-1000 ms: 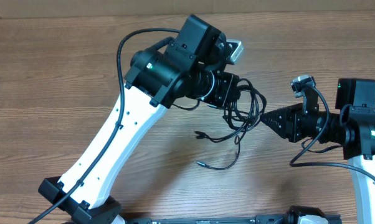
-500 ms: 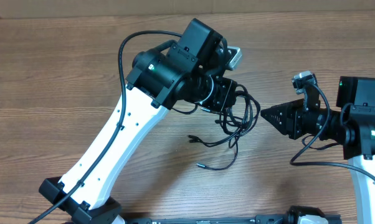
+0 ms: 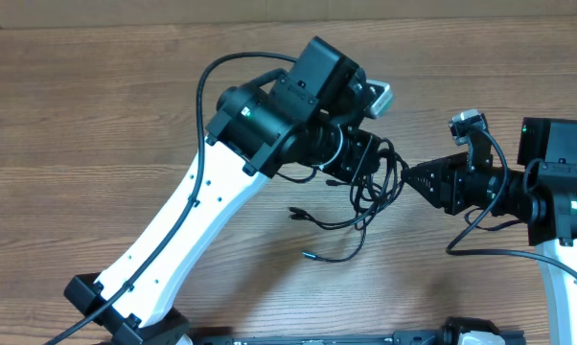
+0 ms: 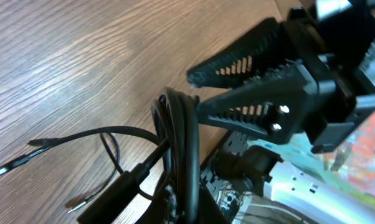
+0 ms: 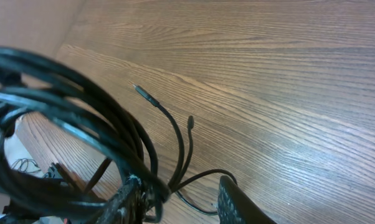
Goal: Untangle cables
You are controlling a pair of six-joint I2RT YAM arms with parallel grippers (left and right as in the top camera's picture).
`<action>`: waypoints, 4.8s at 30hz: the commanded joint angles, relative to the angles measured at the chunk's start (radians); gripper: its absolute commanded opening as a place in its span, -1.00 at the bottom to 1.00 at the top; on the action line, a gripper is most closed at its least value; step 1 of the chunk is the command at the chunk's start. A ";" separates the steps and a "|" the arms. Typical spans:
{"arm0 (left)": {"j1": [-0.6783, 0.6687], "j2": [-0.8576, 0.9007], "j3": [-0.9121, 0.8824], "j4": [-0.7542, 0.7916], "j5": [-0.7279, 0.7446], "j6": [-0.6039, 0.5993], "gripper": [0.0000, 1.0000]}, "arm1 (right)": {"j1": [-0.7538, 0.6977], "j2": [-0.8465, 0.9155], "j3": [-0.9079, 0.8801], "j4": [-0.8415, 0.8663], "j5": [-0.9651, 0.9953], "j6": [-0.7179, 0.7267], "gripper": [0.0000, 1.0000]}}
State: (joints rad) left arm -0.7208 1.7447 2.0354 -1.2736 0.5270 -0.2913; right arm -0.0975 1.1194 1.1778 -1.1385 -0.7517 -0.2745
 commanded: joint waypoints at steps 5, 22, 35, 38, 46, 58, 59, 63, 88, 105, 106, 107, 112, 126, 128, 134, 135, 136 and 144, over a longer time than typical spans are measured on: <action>-0.042 -0.032 0.015 -0.020 0.053 0.068 -0.92 | 0.000 -0.003 0.000 0.013 0.022 -0.006 -0.31; -0.086 -0.032 0.015 -0.124 0.128 0.267 -0.91 | 0.000 0.017 0.000 0.059 0.089 0.092 -0.28; -0.084 -0.032 0.015 -0.140 0.053 0.283 -0.91 | 0.000 0.061 0.000 0.034 0.078 0.110 -0.30; -0.069 -0.032 0.015 -0.144 -0.065 0.206 -0.92 | 0.000 0.055 0.000 0.018 0.076 0.110 -0.31; 0.035 -0.032 0.015 -0.170 0.074 0.345 -0.92 | 0.000 -0.027 0.000 -0.010 -0.195 -0.134 -0.24; 0.040 -0.032 0.015 -0.201 0.254 0.547 -0.92 | 0.000 -0.033 0.000 -0.109 -0.347 -0.438 0.06; 0.040 -0.032 0.015 -0.211 0.251 0.548 -0.91 | 0.000 -0.033 0.000 -0.109 -0.329 -0.438 0.11; 0.041 -0.032 0.015 -0.221 0.248 0.550 -0.91 | 0.000 -0.033 0.000 -0.109 -0.307 -0.437 0.12; 0.149 -0.032 0.015 -0.137 0.098 0.278 -0.92 | 0.000 -0.031 0.000 -0.200 -0.293 -0.449 -0.92; 0.171 -0.032 0.015 -0.128 0.170 0.273 -0.91 | 0.000 -0.031 0.000 -0.091 -0.068 -0.170 0.29; 0.170 -0.032 0.015 -0.127 0.192 0.273 -0.91 | 0.000 -0.030 0.000 -0.087 -0.068 -0.166 0.30; 0.170 -0.032 0.015 -0.123 0.216 0.273 -0.92 | 0.000 -0.030 0.000 -0.084 -0.068 -0.161 0.31; 0.159 -0.032 0.015 -0.102 0.279 0.272 -0.91 | 0.000 -0.030 0.000 -0.057 -0.068 -0.135 0.34; 0.095 -0.032 0.015 -0.087 0.330 0.291 -0.91 | 0.000 -0.025 0.000 0.009 0.015 -0.027 0.35; 0.079 -0.032 0.015 -0.074 0.330 0.291 -0.92 | 0.000 -0.023 0.000 0.008 0.015 -0.024 0.35; 0.066 -0.032 0.015 -0.061 0.207 0.250 -0.92 | 0.000 -0.023 0.000 0.002 0.014 -0.024 0.34; 0.066 -0.032 0.015 -0.061 0.175 0.232 -0.92 | 0.000 -0.023 0.000 -0.002 0.014 -0.024 0.34; 0.066 -0.032 0.015 -0.061 0.121 0.206 -0.92 | 0.000 -0.023 0.000 -0.011 0.010 -0.026 0.34; 0.065 -0.032 0.015 -0.060 0.127 0.192 -0.92 | 0.000 -0.024 0.000 -0.111 -0.258 -0.327 0.36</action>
State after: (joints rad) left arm -0.6483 1.7428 2.0354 -1.3388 0.5972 -0.0994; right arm -0.0975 1.0950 1.1778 -1.2510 -0.8944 -0.4911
